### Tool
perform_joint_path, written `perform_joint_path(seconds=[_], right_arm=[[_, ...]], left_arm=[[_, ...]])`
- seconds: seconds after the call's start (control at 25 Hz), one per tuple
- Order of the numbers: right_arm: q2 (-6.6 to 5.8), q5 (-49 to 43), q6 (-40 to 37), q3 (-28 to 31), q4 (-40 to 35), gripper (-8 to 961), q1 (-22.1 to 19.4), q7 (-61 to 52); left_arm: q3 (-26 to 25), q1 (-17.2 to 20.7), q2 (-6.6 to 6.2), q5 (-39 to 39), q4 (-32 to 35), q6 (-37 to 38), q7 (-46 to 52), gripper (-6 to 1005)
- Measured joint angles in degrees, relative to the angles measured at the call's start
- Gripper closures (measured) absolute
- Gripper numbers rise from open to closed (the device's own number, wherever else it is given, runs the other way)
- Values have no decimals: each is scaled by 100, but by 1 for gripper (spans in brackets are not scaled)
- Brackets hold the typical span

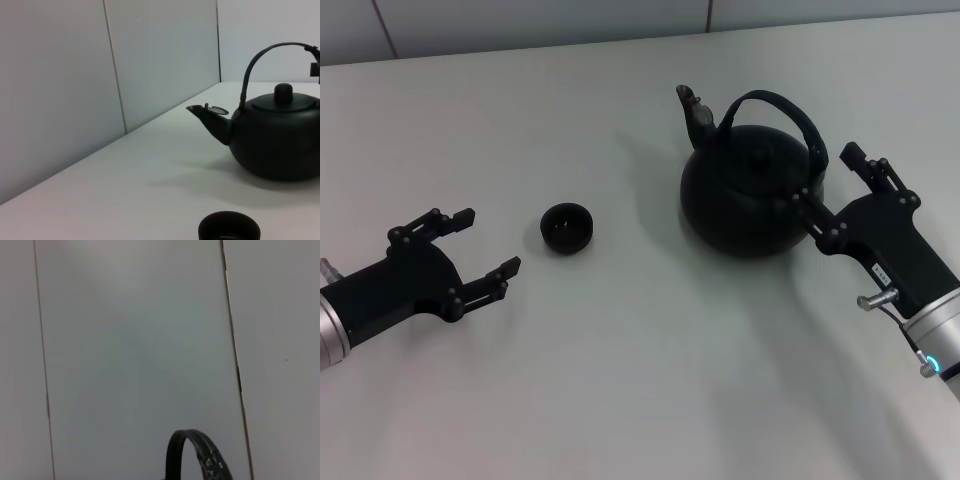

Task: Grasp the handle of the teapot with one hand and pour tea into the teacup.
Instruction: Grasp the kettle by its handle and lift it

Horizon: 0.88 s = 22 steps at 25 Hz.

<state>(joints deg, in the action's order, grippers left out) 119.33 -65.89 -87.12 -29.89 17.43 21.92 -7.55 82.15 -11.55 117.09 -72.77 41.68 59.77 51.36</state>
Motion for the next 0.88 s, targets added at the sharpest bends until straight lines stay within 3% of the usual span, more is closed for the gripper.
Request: perform_joint_path(seconds=[0.88], right_arm=[[-40, 24, 524, 918, -82, 189, 36, -94]], left_arm=[[-5, -69, -3, 0, -118, -19, -4, 198]])
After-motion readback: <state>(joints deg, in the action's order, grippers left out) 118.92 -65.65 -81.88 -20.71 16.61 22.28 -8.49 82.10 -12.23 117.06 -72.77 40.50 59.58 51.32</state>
